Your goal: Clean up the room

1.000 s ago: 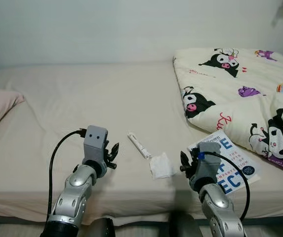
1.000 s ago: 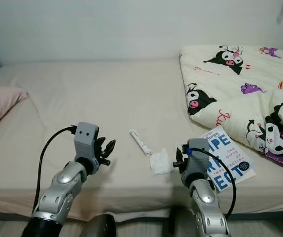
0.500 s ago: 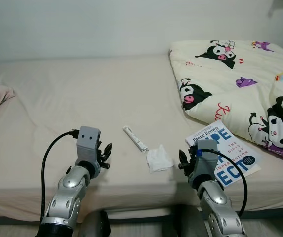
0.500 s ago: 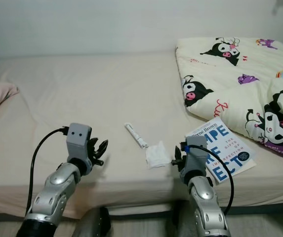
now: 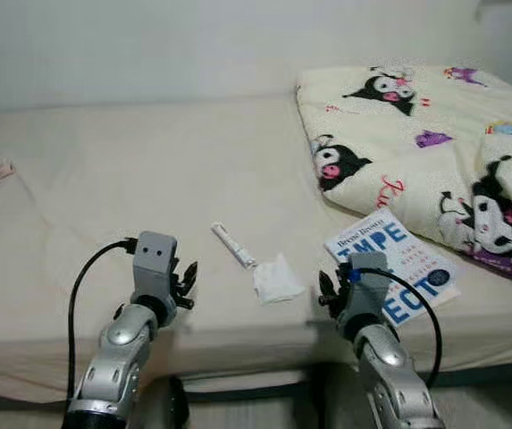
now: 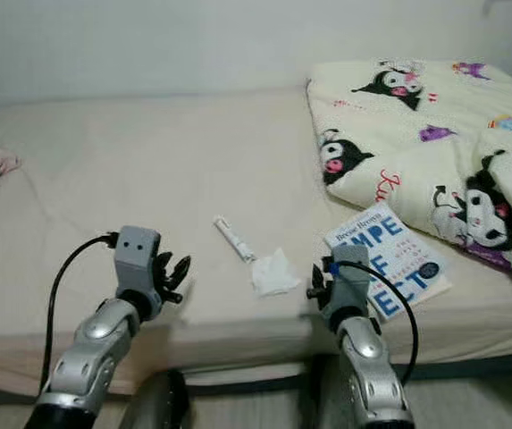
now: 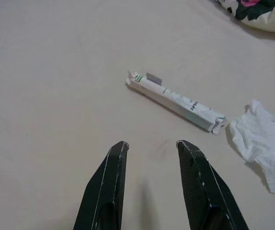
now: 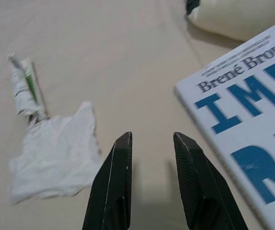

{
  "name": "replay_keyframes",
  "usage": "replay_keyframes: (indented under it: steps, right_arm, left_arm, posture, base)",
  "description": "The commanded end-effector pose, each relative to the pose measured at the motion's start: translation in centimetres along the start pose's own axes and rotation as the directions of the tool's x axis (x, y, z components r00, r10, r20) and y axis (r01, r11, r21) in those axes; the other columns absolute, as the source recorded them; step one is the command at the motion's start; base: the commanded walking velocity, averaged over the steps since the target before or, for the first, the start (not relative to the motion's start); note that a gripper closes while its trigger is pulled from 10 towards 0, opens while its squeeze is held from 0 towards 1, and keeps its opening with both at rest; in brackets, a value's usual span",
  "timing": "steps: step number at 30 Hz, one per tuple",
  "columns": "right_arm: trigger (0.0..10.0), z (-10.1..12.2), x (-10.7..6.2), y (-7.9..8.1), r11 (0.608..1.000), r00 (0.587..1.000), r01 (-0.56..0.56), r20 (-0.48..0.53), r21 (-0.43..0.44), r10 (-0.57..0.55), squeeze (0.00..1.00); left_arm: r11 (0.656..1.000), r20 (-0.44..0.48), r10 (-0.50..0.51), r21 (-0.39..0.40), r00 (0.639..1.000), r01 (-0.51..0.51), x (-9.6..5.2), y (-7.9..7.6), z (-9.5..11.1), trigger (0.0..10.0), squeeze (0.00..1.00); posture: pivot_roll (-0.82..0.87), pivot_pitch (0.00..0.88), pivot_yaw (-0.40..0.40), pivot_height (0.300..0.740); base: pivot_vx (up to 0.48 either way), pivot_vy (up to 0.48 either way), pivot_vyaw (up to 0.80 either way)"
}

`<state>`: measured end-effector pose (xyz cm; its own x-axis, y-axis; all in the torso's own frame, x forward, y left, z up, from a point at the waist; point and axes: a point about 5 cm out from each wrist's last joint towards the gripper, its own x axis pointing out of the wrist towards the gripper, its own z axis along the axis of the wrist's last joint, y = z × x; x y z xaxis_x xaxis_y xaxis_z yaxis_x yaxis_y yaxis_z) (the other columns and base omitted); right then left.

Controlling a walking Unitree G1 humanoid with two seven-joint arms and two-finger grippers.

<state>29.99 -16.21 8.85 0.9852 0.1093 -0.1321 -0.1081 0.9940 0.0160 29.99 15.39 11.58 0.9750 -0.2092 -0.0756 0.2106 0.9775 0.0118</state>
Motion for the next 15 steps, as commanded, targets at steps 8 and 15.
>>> replay_keyframes:
  steps: [8, 15]
  right_arm:
    - [10.0, 2.8, 5.7, 2.1, 0.988, 0.989, -0.144, 0.024, 0.059, 0.143, 1.00]
    - [10.0, 4.1, 7.4, 4.5, 0.962, 0.964, -0.267, -0.003, 0.052, 0.267, 1.00]
  left_arm:
    - [1.000, 0.129, 0.005, 0.027, 0.992, -0.009, -2.6, 2.7, 2.8, 10.0, 0.00]
    - [0.996, 0.176, 0.018, 0.083, 0.984, -0.033, -5.3, 3.3, 4.1, 10.0, 0.00]
  posture:
    - [0.11, 0.250, -0.057, 0.543]
    - [0.18, 0.318, -0.100, 0.543]
  base:
    - [0.000, 0.000, 0.00]
    - [0.000, 0.000, 0.00]
